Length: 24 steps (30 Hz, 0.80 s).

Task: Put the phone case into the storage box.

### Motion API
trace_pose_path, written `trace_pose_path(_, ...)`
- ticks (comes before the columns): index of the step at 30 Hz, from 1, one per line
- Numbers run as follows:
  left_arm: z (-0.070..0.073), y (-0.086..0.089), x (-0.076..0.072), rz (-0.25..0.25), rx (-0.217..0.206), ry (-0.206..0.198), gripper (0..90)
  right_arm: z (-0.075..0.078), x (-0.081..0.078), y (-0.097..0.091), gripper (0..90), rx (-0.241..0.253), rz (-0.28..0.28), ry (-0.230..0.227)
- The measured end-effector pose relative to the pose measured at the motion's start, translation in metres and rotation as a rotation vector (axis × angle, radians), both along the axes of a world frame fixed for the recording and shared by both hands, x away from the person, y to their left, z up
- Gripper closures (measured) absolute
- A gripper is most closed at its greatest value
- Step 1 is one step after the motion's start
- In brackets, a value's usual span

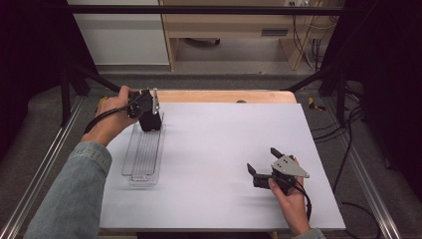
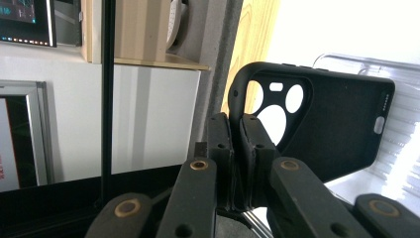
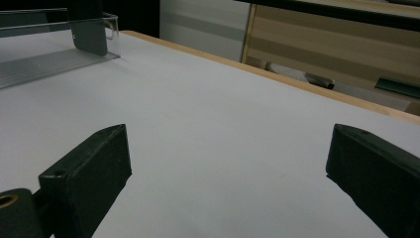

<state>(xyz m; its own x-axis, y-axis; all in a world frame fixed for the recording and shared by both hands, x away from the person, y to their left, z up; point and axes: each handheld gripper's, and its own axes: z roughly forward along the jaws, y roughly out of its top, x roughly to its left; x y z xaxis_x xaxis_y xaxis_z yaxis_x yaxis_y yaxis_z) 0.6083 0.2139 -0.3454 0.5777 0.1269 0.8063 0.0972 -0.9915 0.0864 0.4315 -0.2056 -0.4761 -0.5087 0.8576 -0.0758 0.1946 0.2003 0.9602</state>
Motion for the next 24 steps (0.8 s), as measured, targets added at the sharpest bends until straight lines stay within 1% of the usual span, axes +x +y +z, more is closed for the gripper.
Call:
trace_pose_path(2, 0.0, -0.002, 0.001, 0.0, 0.007, -0.001, 83.2, 0.0, 0.0, -0.001, 3.8, 0.002, -0.003, 0.0)
trace_pose_path(4, 0.0, -0.003, 0.001, 0.006, 0.002, -0.024, 79.8, 0.0, 0.0, -0.002, 3.8, 0.005, -0.005, 0.001)
trace_pose_path(7, 0.002, -0.003, -0.002, 0.009, -0.029, -0.067, 70.5, 0.0, 0.0, -0.002, 3.8, 0.002, -0.002, 0.001)
trace_pose_path(8, 0.002, -0.002, -0.004, 0.012, -0.038, -0.08, 65.5, 0.0, -0.001, -0.001, 3.8, 0.001, -0.002, -0.003)
trace_pose_path(9, 0.001, -0.002, -0.005, 0.014, -0.043, -0.089, 58.8, 0.001, -0.001, -0.001, 3.8, 0.0, -0.002, -0.006)
trace_pose_path(10, 0.001, -0.002, -0.007, 0.012, -0.044, -0.094, 54.6, 0.001, -0.001, 0.0, 3.8, 0.002, -0.003, -0.006)
trace_pose_path(12, 0.0, 0.0, -0.009, 0.016, -0.045, -0.103, 50.7, 0.001, -0.001, 0.0, 3.9, 0.004, -0.002, -0.006)
trace_pose_path(14, 0.001, 0.003, -0.011, 0.035, -0.078, -0.111, 45.2, 0.001, -0.002, 0.001, 3.8, 0.004, -0.003, -0.007)
trace_pose_path(16, 0.002, 0.006, -0.014, 0.052, -0.121, -0.115, 43.3, 0.001, -0.002, 0.001, 3.9, 0.003, -0.004, -0.008)
trace_pose_path(17, 0.002, 0.007, -0.016, 0.058, -0.137, -0.124, 41.6, 0.001, -0.002, 0.001, 3.9, 0.003, -0.005, -0.008)
trace_pose_path(19, 0.002, 0.008, -0.02, 0.071, -0.168, -0.134, 35.2, 0.001, -0.002, 0.001, 3.8, 0.003, -0.006, -0.008)
trace_pose_path(20, 0.002, 0.008, -0.022, 0.075, -0.181, -0.138, 33.5, 0.001, -0.002, 0.001, 3.8, 0.003, -0.007, -0.008)
trace_pose_path(22, 0.001, 0.008, -0.026, 0.079, -0.185, -0.143, 29.2, 0.001, -0.002, 0.001, 3.9, 0.003, -0.009, -0.009)
trace_pose_path(24, -0.001, 0.008, -0.028, 0.084, -0.177, -0.136, 26.7, 0.002, -0.003, 0.001, 3.8, 0.002, -0.009, -0.01)
